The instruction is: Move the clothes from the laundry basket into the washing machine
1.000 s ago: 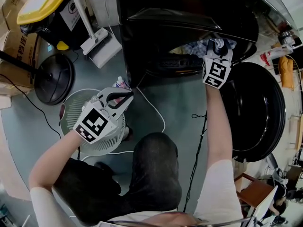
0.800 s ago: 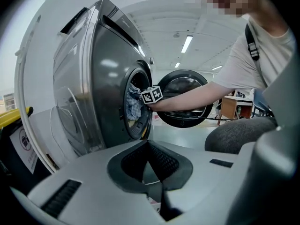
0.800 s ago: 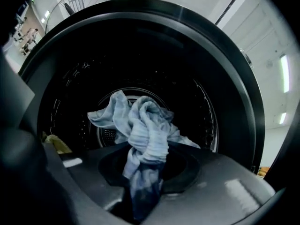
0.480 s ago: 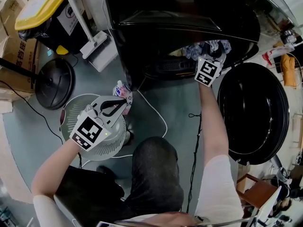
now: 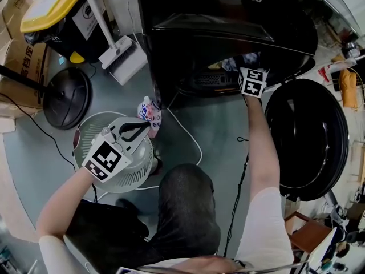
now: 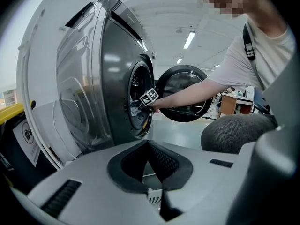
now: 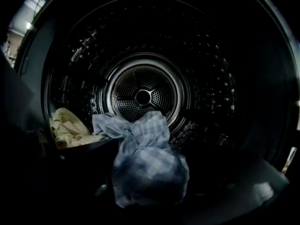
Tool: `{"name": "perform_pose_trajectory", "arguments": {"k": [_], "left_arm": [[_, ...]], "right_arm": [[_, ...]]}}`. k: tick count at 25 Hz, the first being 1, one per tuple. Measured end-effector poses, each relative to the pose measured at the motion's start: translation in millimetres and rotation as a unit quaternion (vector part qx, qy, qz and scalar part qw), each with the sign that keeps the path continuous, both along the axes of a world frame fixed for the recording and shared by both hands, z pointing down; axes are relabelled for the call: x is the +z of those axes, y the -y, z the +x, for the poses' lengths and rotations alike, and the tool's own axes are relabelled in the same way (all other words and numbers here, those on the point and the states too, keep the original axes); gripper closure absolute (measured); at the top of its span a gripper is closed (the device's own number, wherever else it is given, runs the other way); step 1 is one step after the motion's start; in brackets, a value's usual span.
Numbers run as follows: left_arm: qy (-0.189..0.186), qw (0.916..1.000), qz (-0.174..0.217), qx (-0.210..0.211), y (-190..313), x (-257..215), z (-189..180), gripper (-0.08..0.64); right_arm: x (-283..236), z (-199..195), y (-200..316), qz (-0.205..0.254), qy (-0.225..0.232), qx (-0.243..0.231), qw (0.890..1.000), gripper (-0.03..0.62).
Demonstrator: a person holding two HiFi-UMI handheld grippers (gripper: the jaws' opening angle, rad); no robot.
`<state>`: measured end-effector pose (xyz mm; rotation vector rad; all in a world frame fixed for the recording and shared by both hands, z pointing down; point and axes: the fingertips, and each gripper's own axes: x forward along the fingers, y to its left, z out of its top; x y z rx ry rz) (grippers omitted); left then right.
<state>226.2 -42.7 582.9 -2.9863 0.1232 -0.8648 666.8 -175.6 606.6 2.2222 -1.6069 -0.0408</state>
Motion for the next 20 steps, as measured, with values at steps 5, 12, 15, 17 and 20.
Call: {"name": "perform_pose_trajectory", "arguments": {"k": [5, 12, 15, 17, 20], "left_arm": [[0.000, 1.0000, 0.002, 0.004, 1, -2, -2, 0.555], [-0.010, 0.9999, 0.006, 0.001, 2, -5, -4, 0.555], [-0.016, 0.9998, 0.006, -0.005, 4, -8, -5, 0.555], [-0.021, 0.9997, 0.006, -0.010, 7, -13, -5, 0.554], [-0.029, 0.9995, 0.003, -0.015, 11, -19, -4, 0.555]], "right_arm": [[-13, -5, -11, 0.018, -0.014, -0.007, 1.000, 0.147], [-9, -11, -32, 0.022, -0.012, 0.000, 1.000, 0.149], [-16, -12, -41, 0.024, -0.013, 0.004, 1.000, 0.149], [-24, -12, -47, 0.026, -0.013, 0.010, 1.000, 0.152], [-35, -12, -57, 0.025, -0.013, 0.015, 0.999, 0.153]]}}
